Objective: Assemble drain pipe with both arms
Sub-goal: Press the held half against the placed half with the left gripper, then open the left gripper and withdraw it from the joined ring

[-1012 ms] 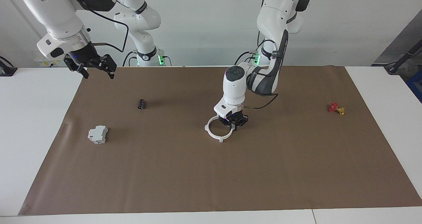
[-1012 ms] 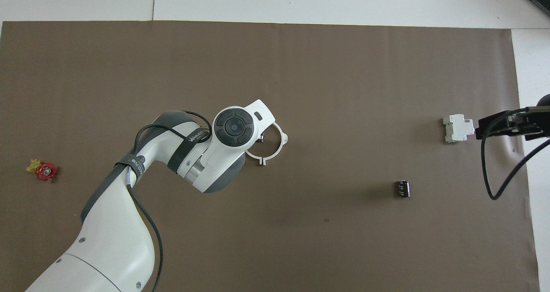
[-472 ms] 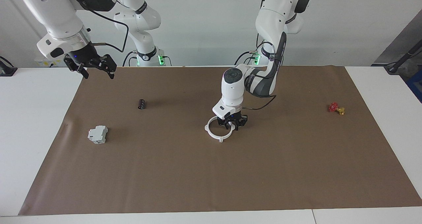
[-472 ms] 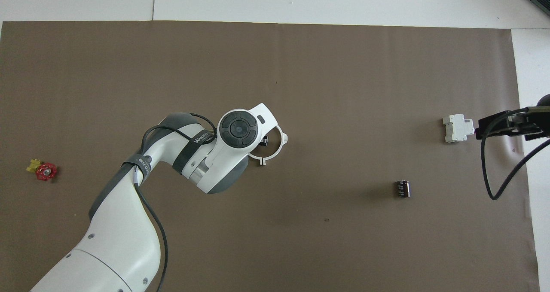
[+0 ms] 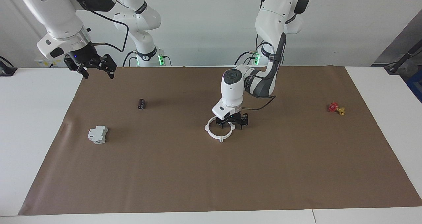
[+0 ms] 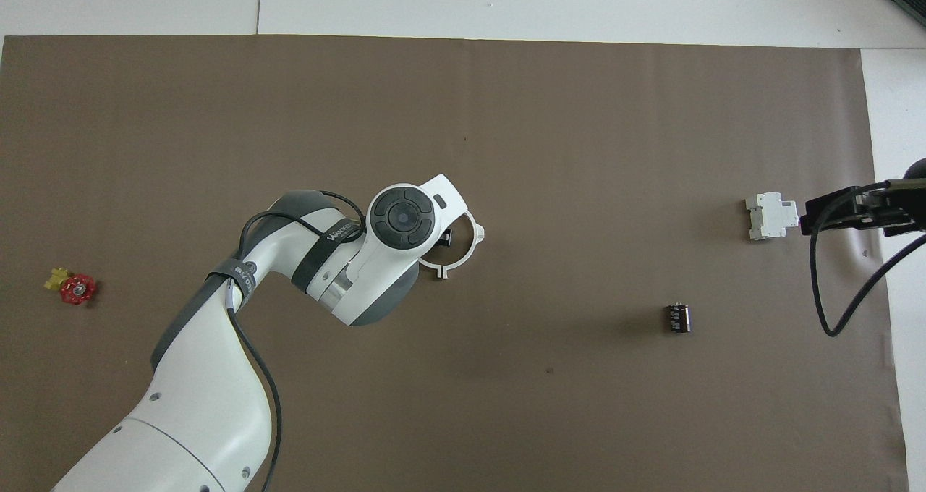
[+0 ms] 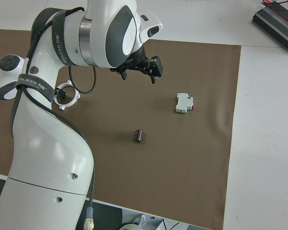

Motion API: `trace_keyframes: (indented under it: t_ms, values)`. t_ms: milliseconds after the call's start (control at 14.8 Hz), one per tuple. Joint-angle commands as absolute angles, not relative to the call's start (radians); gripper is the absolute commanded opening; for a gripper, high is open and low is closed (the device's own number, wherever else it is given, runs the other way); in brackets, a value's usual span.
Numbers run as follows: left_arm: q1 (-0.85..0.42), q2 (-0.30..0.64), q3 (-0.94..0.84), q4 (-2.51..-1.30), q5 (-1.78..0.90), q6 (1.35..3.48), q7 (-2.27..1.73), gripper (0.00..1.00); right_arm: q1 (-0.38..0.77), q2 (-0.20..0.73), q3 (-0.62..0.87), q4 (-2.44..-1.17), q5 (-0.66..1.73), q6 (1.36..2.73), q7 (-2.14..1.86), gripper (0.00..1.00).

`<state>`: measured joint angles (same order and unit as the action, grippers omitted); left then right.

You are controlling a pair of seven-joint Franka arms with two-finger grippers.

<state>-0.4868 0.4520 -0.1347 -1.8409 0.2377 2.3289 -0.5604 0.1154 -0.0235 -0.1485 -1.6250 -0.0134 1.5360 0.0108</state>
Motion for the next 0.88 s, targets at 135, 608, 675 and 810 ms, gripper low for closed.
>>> trace_keyframes:
  t_ms: [135,608,675,810]
  values:
    - [-0.483,0.459,-0.126,-1.735,0.232,2.218,-0.557,1.00,0.104,-0.041,-0.143,-1.638,0.008,1.529,-0.011,1.00]
    - [-0.387,0.367,-0.126,-1.658,0.129,2.005,-0.451,1.00,0.104,-0.041,-0.143,-1.638,0.008,1.529,-0.011,1.00]
    - [-0.365,0.333,-0.121,-1.657,0.114,1.959,-0.422,1.00,0.106,-0.041,-0.143,-1.638,0.008,1.529,-0.011,1.00]
    - [-0.316,0.281,-0.121,-1.657,0.113,1.892,-0.396,1.00,0.104,-0.041,-0.143,-1.637,0.008,1.529,-0.011,1.00]
